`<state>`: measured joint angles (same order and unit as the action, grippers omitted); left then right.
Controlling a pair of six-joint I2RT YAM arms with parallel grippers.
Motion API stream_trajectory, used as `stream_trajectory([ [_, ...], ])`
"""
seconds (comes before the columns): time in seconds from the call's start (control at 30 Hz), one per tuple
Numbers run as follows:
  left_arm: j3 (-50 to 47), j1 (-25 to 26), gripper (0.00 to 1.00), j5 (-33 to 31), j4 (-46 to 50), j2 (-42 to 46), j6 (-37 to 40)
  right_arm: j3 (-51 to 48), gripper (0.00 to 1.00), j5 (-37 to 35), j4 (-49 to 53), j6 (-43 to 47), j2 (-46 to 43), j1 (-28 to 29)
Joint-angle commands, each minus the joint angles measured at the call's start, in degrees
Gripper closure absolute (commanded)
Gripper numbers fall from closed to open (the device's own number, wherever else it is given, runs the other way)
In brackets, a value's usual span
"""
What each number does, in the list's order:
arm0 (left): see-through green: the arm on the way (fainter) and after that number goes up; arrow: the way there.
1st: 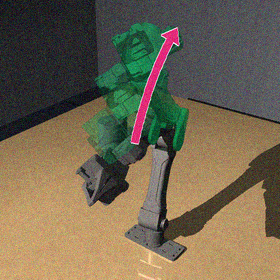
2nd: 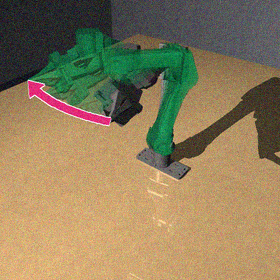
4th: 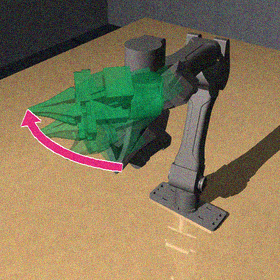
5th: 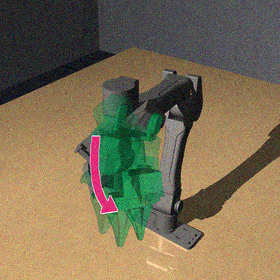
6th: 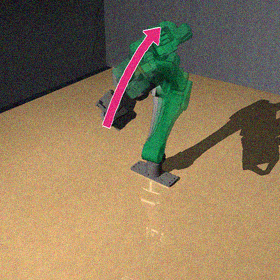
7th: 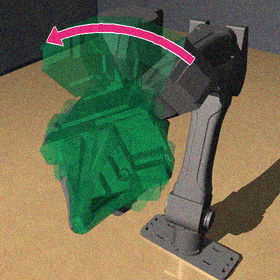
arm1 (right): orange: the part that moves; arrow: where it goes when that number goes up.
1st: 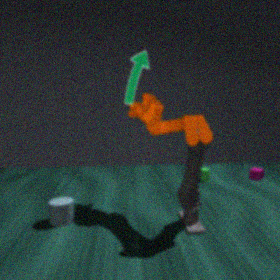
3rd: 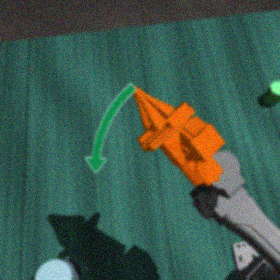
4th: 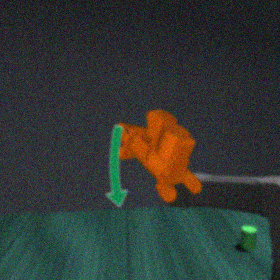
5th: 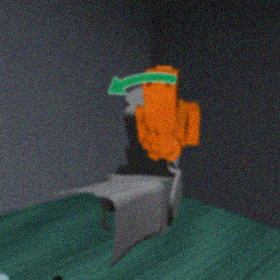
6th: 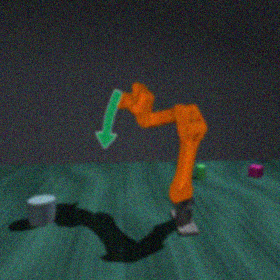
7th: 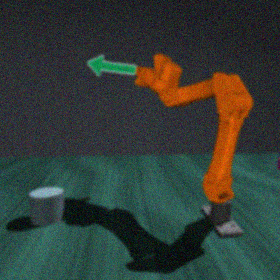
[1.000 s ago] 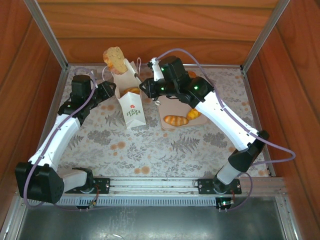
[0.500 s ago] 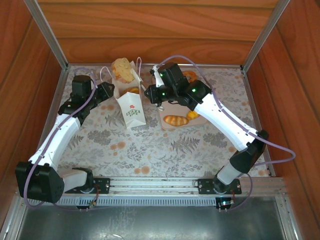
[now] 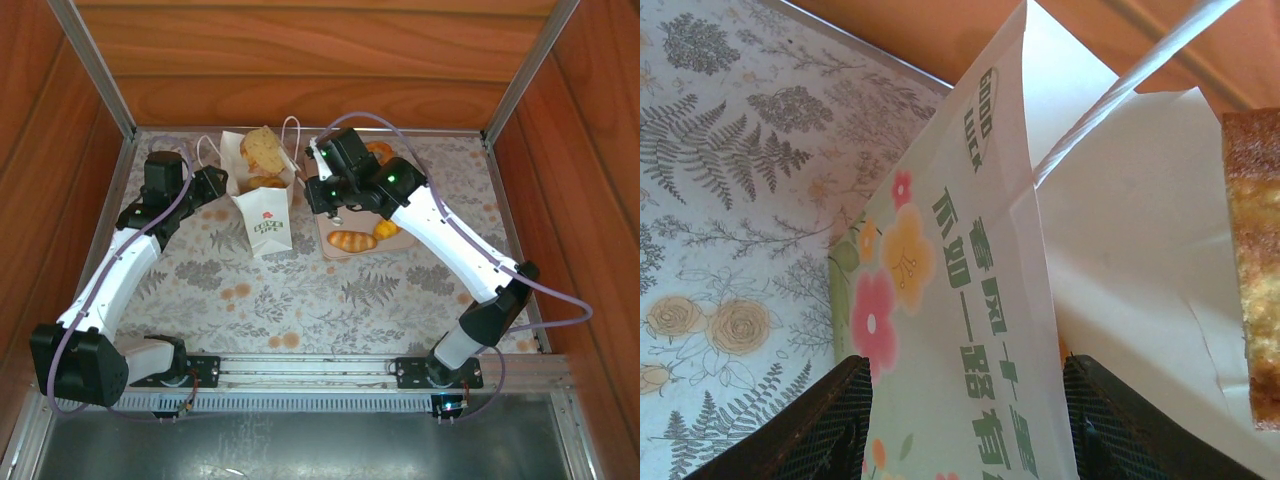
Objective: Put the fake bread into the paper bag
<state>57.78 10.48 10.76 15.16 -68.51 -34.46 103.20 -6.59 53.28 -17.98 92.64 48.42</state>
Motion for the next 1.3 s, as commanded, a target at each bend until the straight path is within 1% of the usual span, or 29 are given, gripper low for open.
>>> stream_trajectory([
  [0.0, -0.21, -0.35, 0.45, -0.22, 1.02, 1.31, 0.86, 2.01, 0.80, -1.85, 2.10, 1.77, 0.52, 0.44],
  [0.2, -0.19, -0.29, 0.45, -0.09, 1.08, 1.34, 0.97, 2.28, 0.72, -1.36, 2.23, 1.83, 1.14, 0.44],
  [0.53, 0.10, -0.28, 0.45, 0.13, 1.26, 1.30, 1.06, 2.44, 0.63, -1.60, 1.61, 1.78, 0.78, 0.44],
  [0.83, 0.75, -0.33, 0.45, 1.17, 1.19, 1.07, 0.91, 2.83, 0.63, -1.17, 0.89, 1.81, 0.55, 0.44],
  [1.07, 2.46, -0.30, 0.45, 3.31, 1.21, 0.82, 0.27, 2.43, 0.63, 1.58, -3.23, 2.76, -1.78, 0.44],
  [1.2, 3.41, -0.36, 0.40, 5.38, 1.25, 1.09, 0.09, 1.28, 0.64, 3.03, -6.56, 3.99, -5.67, 0.40],
  [1.27, 3.66, -0.30, 0.37, 5.52, 1.21, 1.80, 0.09, 0.70, 0.64, 3.08, -7.22, 4.18, -7.76, 0.44],
])
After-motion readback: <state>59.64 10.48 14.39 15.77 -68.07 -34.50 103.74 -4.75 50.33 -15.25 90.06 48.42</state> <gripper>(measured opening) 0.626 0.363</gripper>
